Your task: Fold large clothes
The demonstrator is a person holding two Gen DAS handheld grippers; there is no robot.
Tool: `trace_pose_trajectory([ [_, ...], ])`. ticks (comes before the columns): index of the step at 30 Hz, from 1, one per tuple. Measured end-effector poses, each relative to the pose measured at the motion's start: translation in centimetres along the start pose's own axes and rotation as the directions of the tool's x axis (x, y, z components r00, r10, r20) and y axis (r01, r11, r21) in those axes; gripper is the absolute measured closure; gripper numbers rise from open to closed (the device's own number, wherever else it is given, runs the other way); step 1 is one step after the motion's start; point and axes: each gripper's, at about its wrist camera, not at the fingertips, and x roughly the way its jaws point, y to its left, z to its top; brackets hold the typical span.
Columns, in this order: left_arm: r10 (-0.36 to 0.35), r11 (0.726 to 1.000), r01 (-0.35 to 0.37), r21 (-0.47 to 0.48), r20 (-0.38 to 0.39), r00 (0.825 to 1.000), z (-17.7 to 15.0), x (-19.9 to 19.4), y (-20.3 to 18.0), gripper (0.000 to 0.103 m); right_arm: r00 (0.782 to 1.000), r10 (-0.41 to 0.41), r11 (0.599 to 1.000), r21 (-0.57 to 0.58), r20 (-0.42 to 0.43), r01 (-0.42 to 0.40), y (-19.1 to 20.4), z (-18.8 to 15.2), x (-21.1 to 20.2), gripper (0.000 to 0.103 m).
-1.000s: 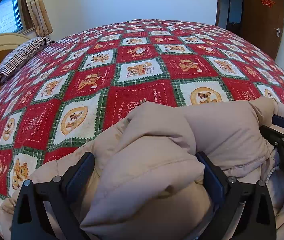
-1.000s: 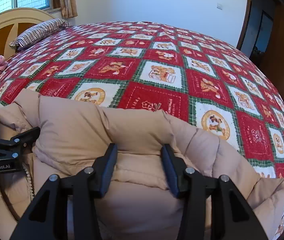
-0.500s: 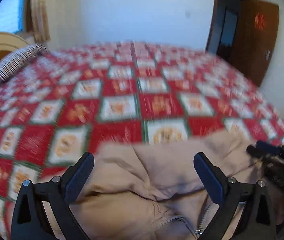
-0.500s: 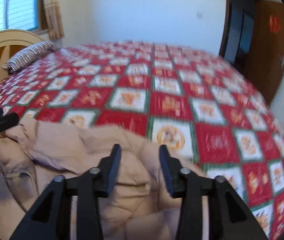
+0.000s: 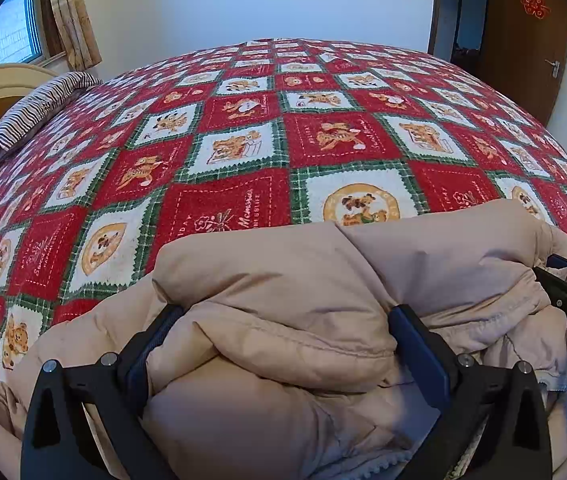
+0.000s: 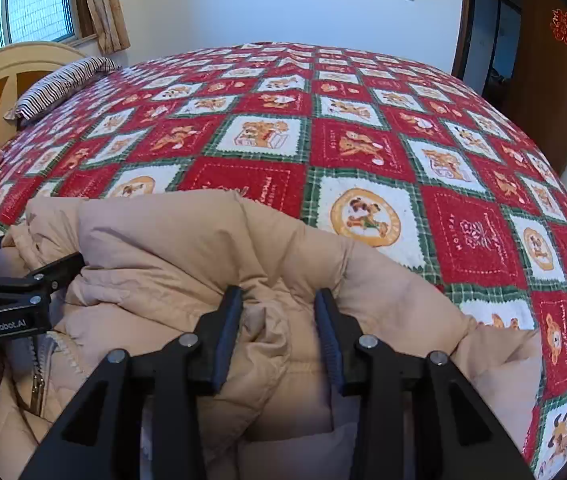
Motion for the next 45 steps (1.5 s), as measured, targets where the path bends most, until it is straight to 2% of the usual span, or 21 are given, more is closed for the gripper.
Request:
trace_pose_trajectory([
  [30,0.022,0.999,-0.022,0.023,-0.010,1.000,0.3,0.3,-0.5,0.001,0.998,-0.067,0.997,-0.051,-0.009,0.066,1.0,0.0,0.7,0.060],
  [32,0.021,0.999,-0.020,0.033,-0.012,1.000,1.0,-0.9,-0.3,0.001,0.997,-0.076,0.995,-0.061,-0.011,0.075,1.1,0.2,0.6,0.059],
  [34,0.014,1.000,-0.015,0.023,0.060,0.998,1.5,-4.4,0.5,0.001,0.997,-0.075,0.995,-0.064,-0.014,0.074,0.7,0.4,-0.2,0.053],
  [35,-0.017,1.000,0.015,0.023,0.089,0.996,1.6,-6.7,0.9,0.001,0.997,-0.072,0.996,-0.059,-0.013,0.071,0.2,0.5,-1.3,0.044],
  [36,-0.047,0.999,0.044,0.030,0.113,0.992,1.2,-9.1,1.5,0.001,0.998,-0.055,0.998,-0.037,-0.004,0.055,-0.5,0.4,-2.8,0.036],
  [38,-0.050,0.998,0.044,0.047,0.142,0.989,-0.4,-12.7,2.4,0.001,0.999,-0.003,1.000,0.003,0.033,0.003,-2.0,-0.3,-6.0,0.033],
  [40,-0.045,0.997,0.036,0.065,0.142,0.989,-3.7,-15.8,3.7,0.001,0.999,0.013,0.999,0.033,0.042,-0.015,-3.9,-2.3,-9.2,0.030],
  [45,-0.044,0.999,0.042,0.031,0.070,0.997,-13.1,-19.0,6.5,0.001,0.997,0.034,0.990,0.139,-0.072,-0.023,-8.3,-9.8,-12.9,0.029],
])
